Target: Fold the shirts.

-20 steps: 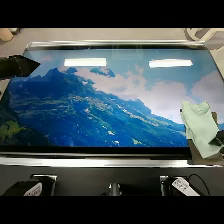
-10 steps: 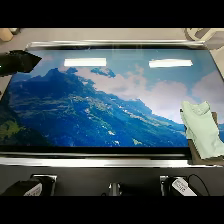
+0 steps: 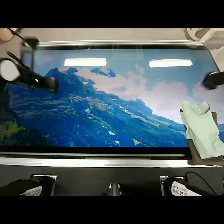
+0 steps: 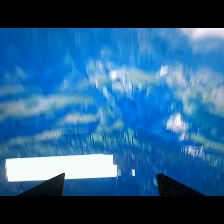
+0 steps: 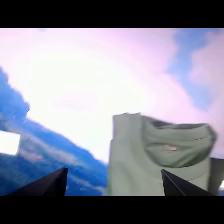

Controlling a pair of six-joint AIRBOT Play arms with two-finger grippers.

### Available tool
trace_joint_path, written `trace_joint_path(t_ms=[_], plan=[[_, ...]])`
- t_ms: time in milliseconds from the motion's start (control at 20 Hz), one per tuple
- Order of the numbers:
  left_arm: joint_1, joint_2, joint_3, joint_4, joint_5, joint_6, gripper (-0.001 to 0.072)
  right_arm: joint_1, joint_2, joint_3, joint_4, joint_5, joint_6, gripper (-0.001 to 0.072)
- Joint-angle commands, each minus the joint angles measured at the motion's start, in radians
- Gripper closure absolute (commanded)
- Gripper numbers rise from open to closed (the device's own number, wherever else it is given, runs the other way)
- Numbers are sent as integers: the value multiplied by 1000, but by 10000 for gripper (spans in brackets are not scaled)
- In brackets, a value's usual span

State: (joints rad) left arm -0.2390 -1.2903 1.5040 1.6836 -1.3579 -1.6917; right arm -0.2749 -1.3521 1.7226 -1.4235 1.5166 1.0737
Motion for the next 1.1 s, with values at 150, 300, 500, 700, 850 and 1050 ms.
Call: trace_joint_path(t_ms=[150,300,500,700,850,1050], plan=[[1,49,-144,-11,-29,-63,-13,110,-99,9,32,164,-4,88],[0,47,-143,-9,-29,-63,-13,110,-99,9,32,175,-5,87],[0,47,-143,-9,-29,-63,-13,110,-99,9,32,175,-4,87],[0,47,-143,-9,-29,-63,-13,110,-99,9,32,175,-5,87],[0,47,-143,-9,-29,-63,-13,110,-99,9,32,175,-5,87],[0,47,-143,-9,-29,-63,-13,110,-99,9,32,175,-4,87]])
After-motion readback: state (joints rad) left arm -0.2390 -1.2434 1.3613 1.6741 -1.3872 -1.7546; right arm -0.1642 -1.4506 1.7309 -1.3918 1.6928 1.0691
